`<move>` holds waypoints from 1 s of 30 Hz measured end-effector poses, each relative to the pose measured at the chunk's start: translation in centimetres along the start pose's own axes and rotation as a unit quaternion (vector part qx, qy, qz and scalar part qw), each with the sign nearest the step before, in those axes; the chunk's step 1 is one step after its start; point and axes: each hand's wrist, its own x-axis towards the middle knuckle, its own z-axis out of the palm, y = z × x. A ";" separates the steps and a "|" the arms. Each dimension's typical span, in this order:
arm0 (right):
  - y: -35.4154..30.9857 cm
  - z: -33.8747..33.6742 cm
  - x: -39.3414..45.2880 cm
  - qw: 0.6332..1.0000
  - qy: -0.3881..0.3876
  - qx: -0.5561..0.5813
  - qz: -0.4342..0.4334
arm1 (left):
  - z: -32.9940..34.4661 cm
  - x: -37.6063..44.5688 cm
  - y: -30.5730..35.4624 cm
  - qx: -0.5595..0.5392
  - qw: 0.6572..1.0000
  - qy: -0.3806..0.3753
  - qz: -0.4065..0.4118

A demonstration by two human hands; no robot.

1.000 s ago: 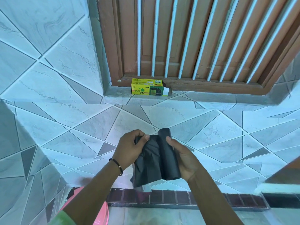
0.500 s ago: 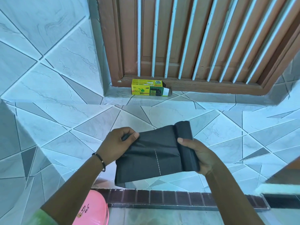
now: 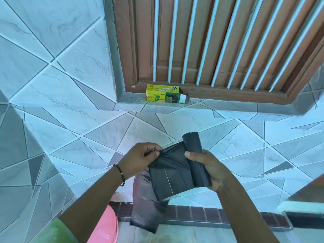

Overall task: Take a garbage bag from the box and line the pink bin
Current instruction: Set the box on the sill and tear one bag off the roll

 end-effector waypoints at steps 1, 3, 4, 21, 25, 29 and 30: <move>-0.3 0.0 0.0 1.000 0.001 -0.012 0.002 | 0.0 0.0 0.0 -0.003 1.000 0.004 0.002; -0.9 0.1 0.0 0.999 -0.005 -0.034 0.003 | 0.1 -0.1 0.4 -0.004 1.000 0.019 0.006; -1.2 0.2 0.0 0.999 -0.010 -0.044 0.003 | 0.1 -0.1 0.5 0.000 0.999 0.031 0.009; -2.8 1.9 1.3 0.999 0.020 -0.040 -0.024 | -1.5 -0.3 1.2 -0.012 0.996 -0.063 -0.068; -3.9 1.9 1.6 0.996 0.030 -0.083 -0.033 | -1.8 0.1 1.3 -0.022 0.995 -0.070 -0.073; -4.6 1.9 1.7 0.991 0.048 -0.118 -0.033 | -1.4 0.6 1.5 0.000 0.996 -0.044 -0.073; -4.7 1.9 1.8 0.990 0.052 -0.125 -0.033 | -1.2 0.7 1.5 0.011 0.997 -0.028 -0.075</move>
